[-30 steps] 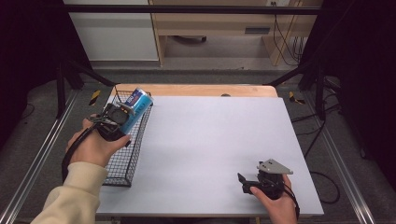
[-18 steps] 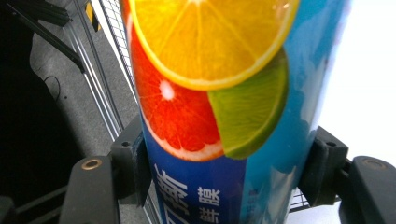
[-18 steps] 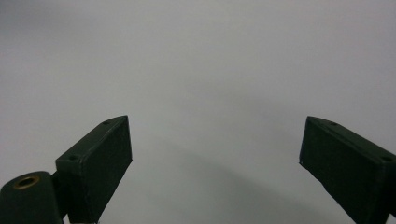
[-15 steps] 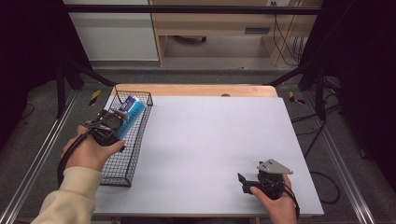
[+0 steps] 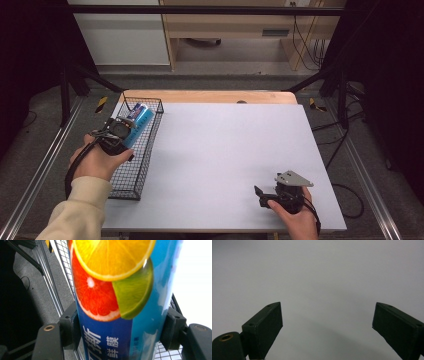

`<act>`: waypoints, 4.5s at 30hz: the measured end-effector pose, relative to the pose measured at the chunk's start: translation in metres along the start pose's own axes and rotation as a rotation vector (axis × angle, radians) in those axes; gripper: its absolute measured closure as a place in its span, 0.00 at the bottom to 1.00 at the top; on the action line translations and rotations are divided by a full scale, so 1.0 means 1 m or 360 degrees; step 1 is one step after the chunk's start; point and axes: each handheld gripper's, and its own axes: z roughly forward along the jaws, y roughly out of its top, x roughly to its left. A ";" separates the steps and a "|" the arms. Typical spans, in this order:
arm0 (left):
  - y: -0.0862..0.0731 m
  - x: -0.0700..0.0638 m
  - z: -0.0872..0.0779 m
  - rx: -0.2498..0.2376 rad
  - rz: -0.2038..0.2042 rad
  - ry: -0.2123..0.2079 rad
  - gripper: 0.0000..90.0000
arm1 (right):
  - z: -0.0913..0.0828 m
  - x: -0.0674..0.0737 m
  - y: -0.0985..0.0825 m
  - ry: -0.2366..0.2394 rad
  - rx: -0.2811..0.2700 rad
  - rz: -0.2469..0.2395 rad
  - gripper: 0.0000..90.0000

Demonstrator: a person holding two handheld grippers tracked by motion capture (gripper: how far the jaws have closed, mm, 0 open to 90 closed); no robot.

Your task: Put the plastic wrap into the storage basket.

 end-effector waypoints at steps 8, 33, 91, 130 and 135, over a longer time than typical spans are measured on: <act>-0.002 0.007 0.012 0.0014 -0.0065 -0.0039 0.35 | 0.001 0.000 0.000 0.0002 0.0004 -0.0013 0.11; 0.005 0.013 0.044 0.0150 -0.0100 -0.0089 0.35 | 0.001 0.000 0.000 0.0014 0.0008 -0.0004 0.11; 0.015 0.009 0.088 0.0357 -0.0064 -0.0118 0.35 | 0.000 -0.002 0.000 0.0026 0.0013 -0.0005 0.11; 0.009 0.009 0.066 0.0197 0.0040 -0.0027 0.24 | 0.001 0.000 -0.001 0.0034 0.0039 -0.0020 0.10; 0.007 0.013 0.033 0.0021 0.0019 -0.0019 0.15 | 0.002 0.001 -0.001 0.0033 0.0041 -0.0024 0.10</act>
